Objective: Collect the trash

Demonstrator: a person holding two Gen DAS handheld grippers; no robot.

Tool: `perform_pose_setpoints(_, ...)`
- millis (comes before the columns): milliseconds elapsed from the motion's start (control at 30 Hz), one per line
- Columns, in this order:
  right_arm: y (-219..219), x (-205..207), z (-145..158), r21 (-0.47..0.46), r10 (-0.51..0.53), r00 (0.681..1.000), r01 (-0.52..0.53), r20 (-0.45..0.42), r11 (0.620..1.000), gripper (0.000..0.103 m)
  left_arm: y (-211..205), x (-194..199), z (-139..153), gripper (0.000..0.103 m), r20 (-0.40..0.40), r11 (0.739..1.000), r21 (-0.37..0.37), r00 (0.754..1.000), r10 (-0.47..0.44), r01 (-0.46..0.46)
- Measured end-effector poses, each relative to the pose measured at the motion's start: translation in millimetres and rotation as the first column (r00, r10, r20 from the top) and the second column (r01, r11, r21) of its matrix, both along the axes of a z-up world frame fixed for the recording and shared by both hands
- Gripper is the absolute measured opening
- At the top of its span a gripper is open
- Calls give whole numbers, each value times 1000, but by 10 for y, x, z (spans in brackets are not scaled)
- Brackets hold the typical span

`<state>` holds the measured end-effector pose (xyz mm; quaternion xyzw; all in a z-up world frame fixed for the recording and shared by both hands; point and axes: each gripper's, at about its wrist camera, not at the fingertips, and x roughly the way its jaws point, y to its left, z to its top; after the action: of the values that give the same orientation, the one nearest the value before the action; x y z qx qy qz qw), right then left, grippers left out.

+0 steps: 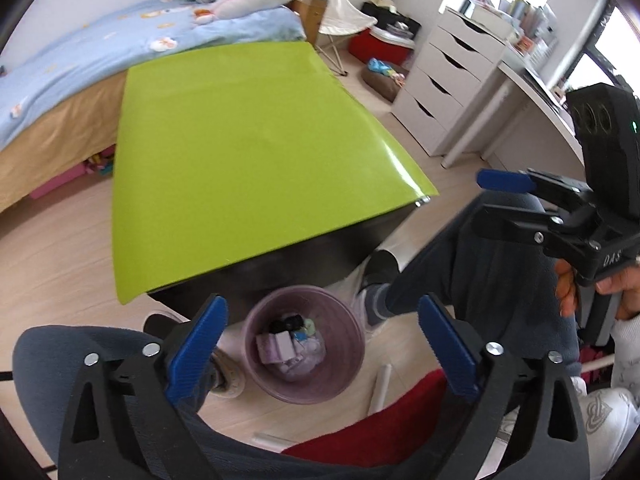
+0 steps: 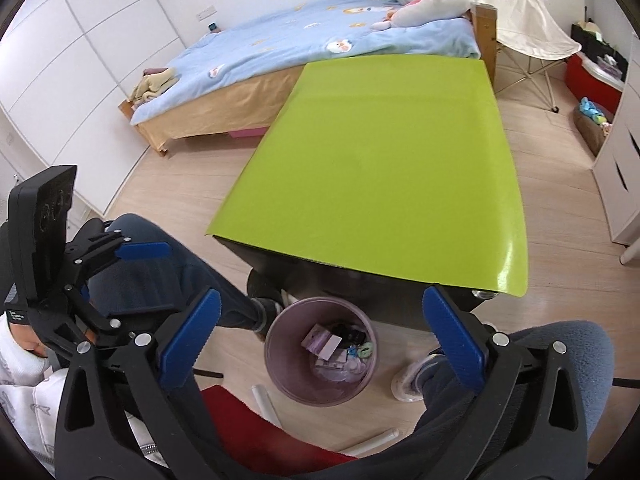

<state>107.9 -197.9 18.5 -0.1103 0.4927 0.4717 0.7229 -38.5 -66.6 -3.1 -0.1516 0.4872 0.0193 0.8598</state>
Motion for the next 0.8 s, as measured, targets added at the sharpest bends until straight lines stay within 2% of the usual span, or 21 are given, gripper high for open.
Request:
perform_pose_setpoints(400, 73, 45, 50, -12, -20, 999, 21, 30, 1000, 100, 154, 44, 87, 95, 37, 998, 23, 998, 57, -58)
perform_pose_setpoints(533, 193, 150, 110, -25, -28, 998, 30, 51, 999, 100, 273, 123, 144, 95, 50, 996, 23, 996, 80, -81)
perform_pose_setpoints(800, 487, 356, 223, -15, -30, 995, 32, 93, 999, 100, 426, 349, 311, 95, 106, 993, 70, 990, 89, -96)
